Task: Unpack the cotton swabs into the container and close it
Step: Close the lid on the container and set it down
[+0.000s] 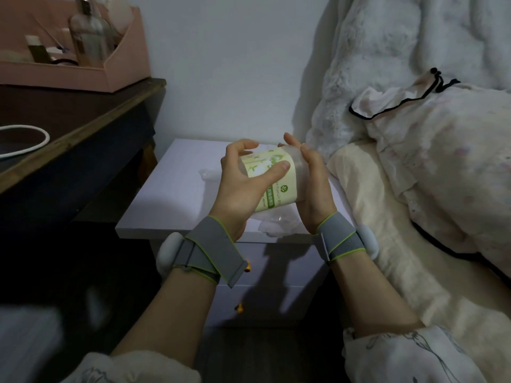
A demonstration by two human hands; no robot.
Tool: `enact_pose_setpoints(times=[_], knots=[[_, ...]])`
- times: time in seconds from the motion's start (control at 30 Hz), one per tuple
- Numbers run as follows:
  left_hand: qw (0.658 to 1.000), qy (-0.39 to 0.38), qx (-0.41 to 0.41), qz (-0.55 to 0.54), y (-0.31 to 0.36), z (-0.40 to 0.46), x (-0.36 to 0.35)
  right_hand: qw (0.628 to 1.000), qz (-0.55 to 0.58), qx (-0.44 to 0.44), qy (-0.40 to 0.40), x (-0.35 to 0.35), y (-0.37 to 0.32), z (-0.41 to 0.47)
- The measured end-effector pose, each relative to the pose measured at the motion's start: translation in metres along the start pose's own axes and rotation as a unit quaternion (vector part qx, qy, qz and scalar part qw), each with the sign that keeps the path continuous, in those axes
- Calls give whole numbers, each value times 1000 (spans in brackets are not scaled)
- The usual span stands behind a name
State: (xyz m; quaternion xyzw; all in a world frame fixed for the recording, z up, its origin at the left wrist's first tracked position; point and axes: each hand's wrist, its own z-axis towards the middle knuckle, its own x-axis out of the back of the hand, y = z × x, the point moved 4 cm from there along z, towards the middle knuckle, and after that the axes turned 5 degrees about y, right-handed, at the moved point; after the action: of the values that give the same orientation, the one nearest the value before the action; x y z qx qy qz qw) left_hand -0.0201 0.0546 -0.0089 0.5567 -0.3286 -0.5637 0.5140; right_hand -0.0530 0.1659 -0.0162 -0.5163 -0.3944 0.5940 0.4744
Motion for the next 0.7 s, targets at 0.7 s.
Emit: enact_pose_setpoints(times=[0.7], knots=[[997,-28,-22,62,-1,-5,-9,998,35,7,-45,8,-10,4]])
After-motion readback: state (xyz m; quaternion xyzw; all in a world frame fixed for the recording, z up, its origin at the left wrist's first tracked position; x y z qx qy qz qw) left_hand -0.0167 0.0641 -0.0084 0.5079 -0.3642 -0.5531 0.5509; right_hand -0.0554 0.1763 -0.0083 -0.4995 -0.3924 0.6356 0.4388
